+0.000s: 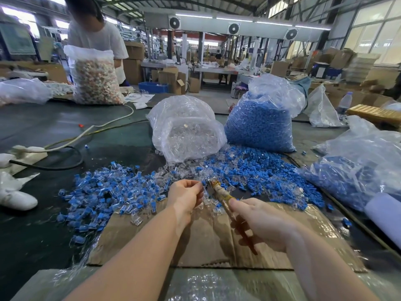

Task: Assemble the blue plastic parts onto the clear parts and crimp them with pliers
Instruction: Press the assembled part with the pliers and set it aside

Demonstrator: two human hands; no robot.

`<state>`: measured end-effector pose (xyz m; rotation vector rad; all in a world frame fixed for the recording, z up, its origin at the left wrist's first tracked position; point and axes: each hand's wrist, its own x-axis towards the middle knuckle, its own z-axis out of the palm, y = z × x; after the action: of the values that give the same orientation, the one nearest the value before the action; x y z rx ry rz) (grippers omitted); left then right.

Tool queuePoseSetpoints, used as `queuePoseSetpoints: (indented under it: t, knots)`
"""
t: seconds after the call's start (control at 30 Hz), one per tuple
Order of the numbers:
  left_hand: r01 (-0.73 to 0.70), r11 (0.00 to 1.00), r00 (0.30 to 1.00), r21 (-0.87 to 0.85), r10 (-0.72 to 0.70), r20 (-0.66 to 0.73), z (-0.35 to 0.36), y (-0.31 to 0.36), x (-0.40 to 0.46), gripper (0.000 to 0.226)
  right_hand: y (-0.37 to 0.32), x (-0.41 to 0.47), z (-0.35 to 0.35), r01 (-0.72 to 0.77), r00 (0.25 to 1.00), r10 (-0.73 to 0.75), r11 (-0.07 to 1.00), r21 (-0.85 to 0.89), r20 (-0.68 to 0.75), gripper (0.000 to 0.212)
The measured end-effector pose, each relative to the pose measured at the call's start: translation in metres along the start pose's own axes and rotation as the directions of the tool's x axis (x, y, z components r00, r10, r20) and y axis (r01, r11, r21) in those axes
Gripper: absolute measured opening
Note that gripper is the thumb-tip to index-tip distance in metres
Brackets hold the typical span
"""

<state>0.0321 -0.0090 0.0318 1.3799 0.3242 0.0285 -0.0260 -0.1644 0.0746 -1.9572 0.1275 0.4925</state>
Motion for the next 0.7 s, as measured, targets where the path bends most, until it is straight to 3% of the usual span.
queuePoseSetpoints:
  t: [0.13, 0.3, 0.7]
  knots:
    - [-0.001, 1.0, 1.0, 0.021, 0.001, -0.002, -0.003, 0.002, -0.002, 0.005, 0.004, 0.004, -0.003, 0.014, 0.997, -0.012, 1.0, -0.028, 0.083, 0.004]
    - [-0.014, 0.999, 1.0, 0.05, 0.014, -0.009, -0.004, 0.008, -0.004, 0.011, 0.005, 0.007, -0.005, -0.002, 0.996, 0.01, 0.996, -0.089, 0.091, 0.02]
    - [0.017, 0.999, 1.0, 0.049, -0.017, 0.005, -0.008, 0.009, -0.006, 0.008, -0.006, -0.004, -0.005, 0.054, 0.989, -0.033, 0.988, -0.143, 0.146, 0.021]
